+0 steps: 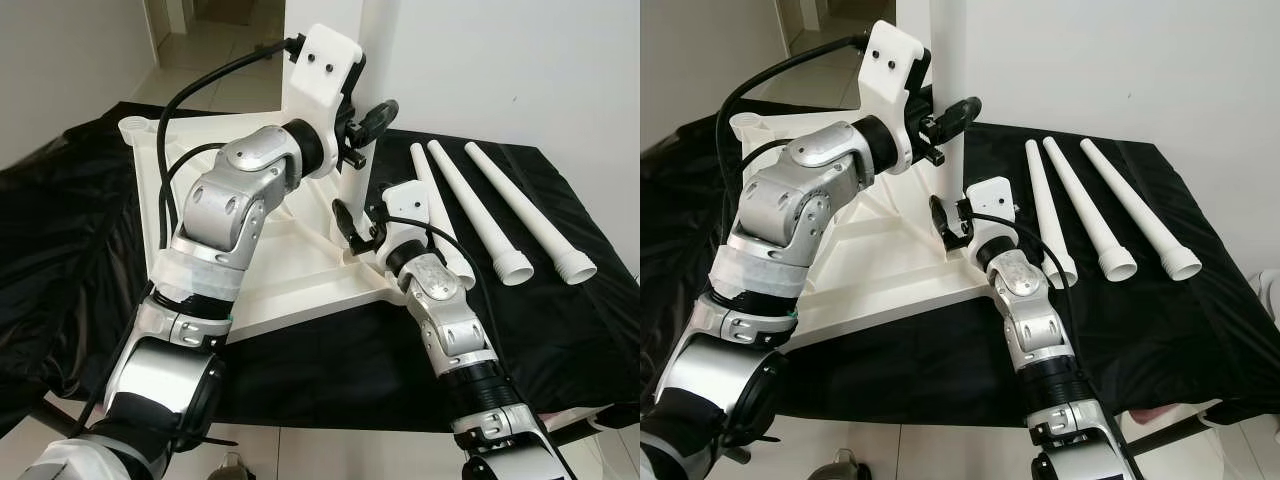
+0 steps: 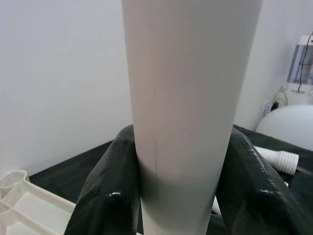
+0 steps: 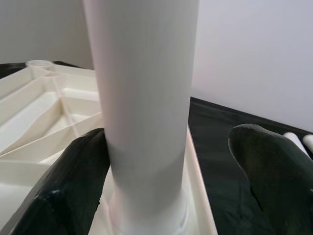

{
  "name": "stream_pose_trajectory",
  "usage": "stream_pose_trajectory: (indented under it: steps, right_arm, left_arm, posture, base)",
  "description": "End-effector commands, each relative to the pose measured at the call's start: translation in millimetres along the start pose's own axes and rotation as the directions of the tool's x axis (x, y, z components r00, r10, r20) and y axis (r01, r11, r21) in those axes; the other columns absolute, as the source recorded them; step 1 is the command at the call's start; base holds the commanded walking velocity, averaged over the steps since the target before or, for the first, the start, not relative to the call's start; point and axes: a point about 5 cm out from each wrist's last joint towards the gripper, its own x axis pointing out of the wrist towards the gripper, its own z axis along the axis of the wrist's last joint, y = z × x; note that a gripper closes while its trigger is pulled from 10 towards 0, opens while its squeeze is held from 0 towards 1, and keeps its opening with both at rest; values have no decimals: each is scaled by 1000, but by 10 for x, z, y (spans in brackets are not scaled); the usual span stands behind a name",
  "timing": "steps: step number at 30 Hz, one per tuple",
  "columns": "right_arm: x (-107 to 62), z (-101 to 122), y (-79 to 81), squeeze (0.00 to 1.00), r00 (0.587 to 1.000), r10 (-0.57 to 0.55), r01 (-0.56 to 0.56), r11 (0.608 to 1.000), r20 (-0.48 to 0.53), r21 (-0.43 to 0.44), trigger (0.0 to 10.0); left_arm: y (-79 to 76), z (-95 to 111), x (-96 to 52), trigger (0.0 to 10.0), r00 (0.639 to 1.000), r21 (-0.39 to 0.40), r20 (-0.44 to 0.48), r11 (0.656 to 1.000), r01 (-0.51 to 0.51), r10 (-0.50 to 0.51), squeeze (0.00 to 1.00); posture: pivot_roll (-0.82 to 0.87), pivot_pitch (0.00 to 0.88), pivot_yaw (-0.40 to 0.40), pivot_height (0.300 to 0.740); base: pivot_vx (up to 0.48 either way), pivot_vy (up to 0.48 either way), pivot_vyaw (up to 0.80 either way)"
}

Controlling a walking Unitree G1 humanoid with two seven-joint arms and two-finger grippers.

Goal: Building children table

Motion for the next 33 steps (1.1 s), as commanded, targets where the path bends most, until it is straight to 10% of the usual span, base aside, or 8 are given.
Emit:
stream_pose_trajectory:
  steps: [1, 15, 16, 17, 18, 21, 22, 33]
  right_arm:
    - [21, -46, -63, 0, 998, -63, 63, 998, -28, 4, 10000]
    - [229, 39, 47, 0, 997, -72, 73, 996, -7, 46, 10000]
    - [236, 43, 43, 0, 997, -79, 79, 995, -8, 53, 7490]
    - [236, 43, 43, 0, 997, -79, 79, 995, -8, 53, 7490]
    - [236, 49, 46, 0, 997, -78, 79, 995, -7, 55, 3922]
    - [235, 47, 53, 0, 997, -80, 80, 995, -8, 56, 3686]
    - [233, 50, 65, 0, 997, -81, 81, 995, -3, 55, 0]
    - [239, 67, 18, 0, 993, -120, 120, 992, -10, 25, 0]
  left_arm:
    - [8, 109, 21, 10000, 997, 11, 23, 997, -78, 77, 0]
    - [-163, 174, 90, 10000, 997, -12, 39, 997, -73, 74, 0]
    - [-178, 180, 96, 10000, 997, -11, 43, 997, -71, 71, 0]
    - [-178, 180, 96, 10000, 997, -11, 43, 997, -71, 71, 0]
    - [-186, 184, 99, 10000, 997, -10, 44, 997, -70, 71, 0]
    - [-191, 189, 101, 10000, 996, -8, 46, 997, -72, 72, 0]
    - [-197, 200, 100, 10000, 996, -5, 49, 997, -72, 72, 0]
    - [-217, 215, 97, 10000, 996, 2, 54, 997, -76, 76, 0]
  posture:
    - [74, 19, -57, 740]
    - [92, 19, -58, 740]
    - [97, 20, -62, 740]
    - [97, 20, -62, 740]
    - [97, 20, -63, 740]
    - [97, 20, -64, 740]
    - [96, 20, -64, 740]
    - [95, 22, -63, 740]
  base:
    - [0, 0, 0]
    - [0, 0, 0]
    - [0, 0, 0]
    - [0, 0, 0]
    - [0, 0, 0]
    - [0, 0, 0]
    - [0, 0, 0]
    - [0, 0, 0]
